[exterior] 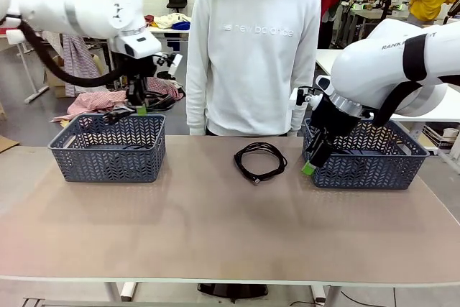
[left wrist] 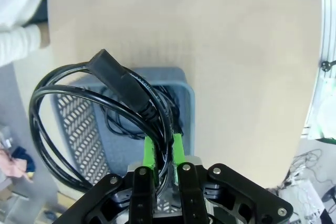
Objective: Organize the cables according to human instructions.
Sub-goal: Pick up a bundle of cables and place it in the basket indicated by the human.
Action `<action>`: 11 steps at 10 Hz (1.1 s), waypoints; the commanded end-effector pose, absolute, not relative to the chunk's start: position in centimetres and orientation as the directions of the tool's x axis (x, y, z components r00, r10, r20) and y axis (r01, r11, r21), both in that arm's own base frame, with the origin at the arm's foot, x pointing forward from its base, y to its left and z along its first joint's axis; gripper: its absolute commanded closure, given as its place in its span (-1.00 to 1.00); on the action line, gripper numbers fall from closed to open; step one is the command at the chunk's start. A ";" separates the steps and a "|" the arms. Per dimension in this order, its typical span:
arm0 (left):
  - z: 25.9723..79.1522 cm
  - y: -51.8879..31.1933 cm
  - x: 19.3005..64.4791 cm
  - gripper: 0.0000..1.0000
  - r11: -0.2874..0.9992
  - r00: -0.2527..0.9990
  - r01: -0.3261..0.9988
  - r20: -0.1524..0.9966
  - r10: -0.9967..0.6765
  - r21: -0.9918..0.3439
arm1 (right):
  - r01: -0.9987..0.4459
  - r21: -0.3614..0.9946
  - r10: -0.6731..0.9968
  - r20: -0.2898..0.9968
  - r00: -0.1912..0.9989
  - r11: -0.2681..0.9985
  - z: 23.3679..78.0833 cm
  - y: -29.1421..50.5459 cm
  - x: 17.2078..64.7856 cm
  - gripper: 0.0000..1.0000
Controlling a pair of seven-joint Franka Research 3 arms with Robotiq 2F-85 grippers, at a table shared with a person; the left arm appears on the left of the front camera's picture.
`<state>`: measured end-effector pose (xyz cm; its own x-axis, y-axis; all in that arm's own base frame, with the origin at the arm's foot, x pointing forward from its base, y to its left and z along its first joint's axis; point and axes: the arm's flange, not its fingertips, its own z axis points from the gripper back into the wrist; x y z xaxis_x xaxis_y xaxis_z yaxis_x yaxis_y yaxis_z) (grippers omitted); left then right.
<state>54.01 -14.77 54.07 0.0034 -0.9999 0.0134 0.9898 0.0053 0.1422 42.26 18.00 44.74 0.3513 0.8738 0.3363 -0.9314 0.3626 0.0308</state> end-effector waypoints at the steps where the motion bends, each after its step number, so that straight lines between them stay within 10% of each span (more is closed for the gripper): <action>1: 52.8 -12.3 52.8 1.00 0.016 0.009 0.988 0.049 -0.999 0.153 | -0.931 0.030 0.873 0.337 0.352 0.364 44.8 18.1 42.3 -1.00; 11: 47.4 -5.6 55.2 1.00 0.028 0.014 0.983 0.078 -0.997 0.183 | -0.931 0.030 0.873 0.337 0.352 0.364 44.8 18.1 42.3 -1.00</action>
